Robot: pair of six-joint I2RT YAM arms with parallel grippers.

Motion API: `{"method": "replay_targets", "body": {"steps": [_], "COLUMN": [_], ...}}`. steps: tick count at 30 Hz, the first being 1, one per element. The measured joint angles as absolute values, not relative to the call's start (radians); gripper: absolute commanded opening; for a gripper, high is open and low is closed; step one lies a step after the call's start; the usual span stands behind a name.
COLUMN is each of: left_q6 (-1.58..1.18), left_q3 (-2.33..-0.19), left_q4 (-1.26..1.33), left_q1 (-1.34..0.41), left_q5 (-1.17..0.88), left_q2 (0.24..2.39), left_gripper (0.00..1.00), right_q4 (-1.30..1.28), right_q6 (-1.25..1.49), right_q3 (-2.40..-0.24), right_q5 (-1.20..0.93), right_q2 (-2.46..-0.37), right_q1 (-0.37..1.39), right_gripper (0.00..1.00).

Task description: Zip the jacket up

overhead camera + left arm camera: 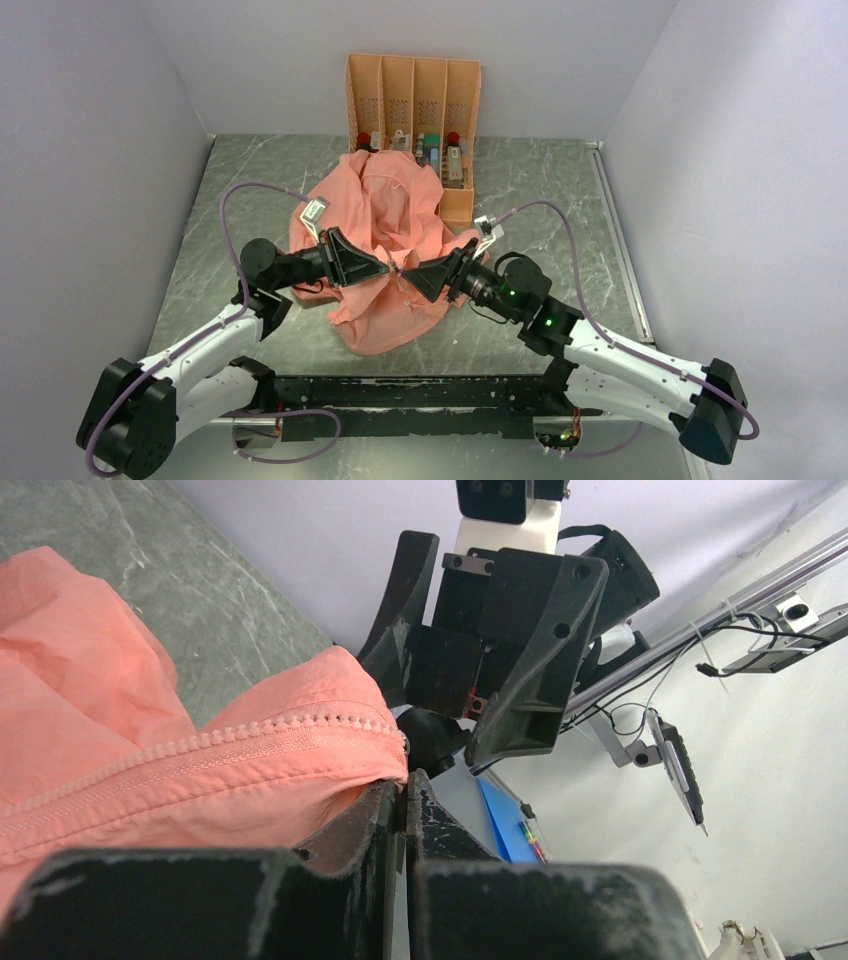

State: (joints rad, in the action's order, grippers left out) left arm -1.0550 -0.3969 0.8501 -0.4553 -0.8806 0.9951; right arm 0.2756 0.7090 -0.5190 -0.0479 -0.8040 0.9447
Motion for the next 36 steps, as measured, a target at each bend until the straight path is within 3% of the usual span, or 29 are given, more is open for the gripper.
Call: {"method": "replay_targets", "body": {"steps": [16,36], "left_q6": [-1.063,-1.079], "left_q3": [-0.397,-0.397], "left_q4": [0.857,0.867], "left_q1": [-0.455,-0.455], "left_q5": [-0.904,-0.925], "left_q2": [1.007,1.026], "left_gripper": [0.08,0.08], "right_q4": [0.339,0.711], "right_q6": [0.651,0.714], "right_q3": [-0.480,-0.432], "right_q5": [-0.191,-0.503], "right_q2": [-0.872,-1.077], "right_q1": [0.921,0.811], "right_gripper": [0.68,0.55]}}
